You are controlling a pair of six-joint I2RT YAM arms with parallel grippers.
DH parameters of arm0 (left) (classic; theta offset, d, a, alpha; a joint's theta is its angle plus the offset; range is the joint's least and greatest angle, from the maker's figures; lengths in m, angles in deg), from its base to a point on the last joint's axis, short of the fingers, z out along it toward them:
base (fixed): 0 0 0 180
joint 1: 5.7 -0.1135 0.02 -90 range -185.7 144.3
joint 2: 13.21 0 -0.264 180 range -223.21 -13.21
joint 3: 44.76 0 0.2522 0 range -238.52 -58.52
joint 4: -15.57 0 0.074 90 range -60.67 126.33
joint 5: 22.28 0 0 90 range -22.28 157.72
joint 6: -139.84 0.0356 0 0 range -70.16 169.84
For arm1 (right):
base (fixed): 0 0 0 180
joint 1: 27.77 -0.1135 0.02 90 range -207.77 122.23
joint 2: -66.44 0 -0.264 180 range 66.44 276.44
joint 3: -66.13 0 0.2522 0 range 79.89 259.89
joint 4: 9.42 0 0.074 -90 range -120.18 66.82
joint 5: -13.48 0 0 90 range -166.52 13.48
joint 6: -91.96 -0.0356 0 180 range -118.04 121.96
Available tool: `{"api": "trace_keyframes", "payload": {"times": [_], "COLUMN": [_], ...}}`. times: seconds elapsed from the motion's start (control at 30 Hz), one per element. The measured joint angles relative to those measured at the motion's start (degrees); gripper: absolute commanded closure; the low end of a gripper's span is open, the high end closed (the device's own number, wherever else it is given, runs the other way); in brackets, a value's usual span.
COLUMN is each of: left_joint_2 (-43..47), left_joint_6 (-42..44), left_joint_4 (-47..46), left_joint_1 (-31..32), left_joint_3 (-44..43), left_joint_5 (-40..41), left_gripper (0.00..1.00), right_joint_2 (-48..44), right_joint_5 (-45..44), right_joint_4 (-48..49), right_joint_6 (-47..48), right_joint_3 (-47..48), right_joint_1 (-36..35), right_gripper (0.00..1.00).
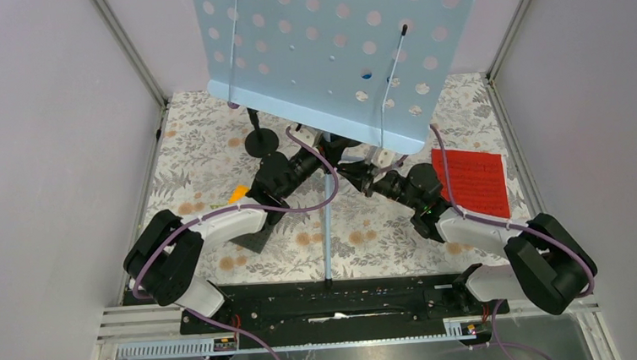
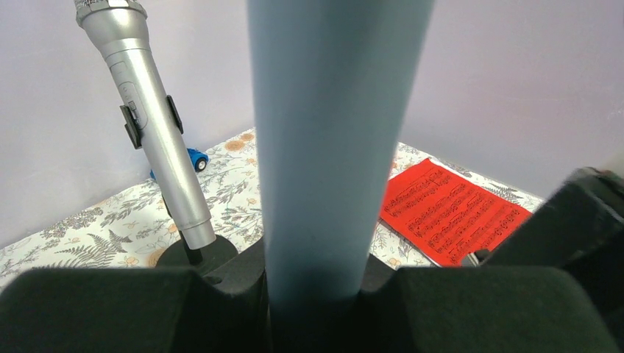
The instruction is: Pack up the instrument practice props
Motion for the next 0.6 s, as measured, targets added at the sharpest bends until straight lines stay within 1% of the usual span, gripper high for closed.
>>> {"api": "trace_keyframes", "payload": {"times": [0.1,0.17,0.2,0.23,0.37,0.47,0.5,0.53,0.6], "left_joint_2": [0.0,0.0,0.0,0.0,0.0,0.0,0.0,0.0,0.0], "left_joint_6": [0.0,0.0,0.0,0.0,0.0,0.0,0.0,0.0,-0.1], "left_joint_4": [0.0,0.0,0.0,0.0,0.1,0.1,0.2,0.1,0.1], "left_joint_1": [0.0,0.0,0.0,0.0,-0.2,-0.2,-0.2,-0.2,-0.2], "left_joint_3": [0.0,0.0,0.0,0.0,0.0,0.0,-0.1,-0.1,-0.1], "left_joint_5": [0.0,0.0,0.0,0.0,0.1,0.2,0.2,0.2,0.2], "left_gripper": [1.0,1.0,1.0,1.0,1.0,1.0,1.0,1.0,1.0], "right_joint_2": [-1.1,-2.6,-2.9,-3.4,-4.0,-3.3,-3.0,-2.7,-1.9], "right_joint_5": [1.5,0.8,0.4,-1.1,-13.7,-23.0,-25.7,-28.0,-30.5], "right_joint_4": [-3.8,-9.4,-10.2,-11.9,-18.0,-18.8,-18.1,-16.7,-13.5], "right_joint_6": [14.7,26.8,28.8,33.7,55.9,69.0,72.7,76.3,81.7], "right_joint_3": [0.9,2.1,2.2,2.5,3.4,3.5,3.3,2.7,1.4], "right_joint_1": [-0.6,-1.8,-2.1,-3.1,-9.8,-14.0,-15.0,-16.0,-17.2], "right_gripper": [1.0,1.0,1.0,1.0,1.0,1.0,0.98,0.94,0.8]}}
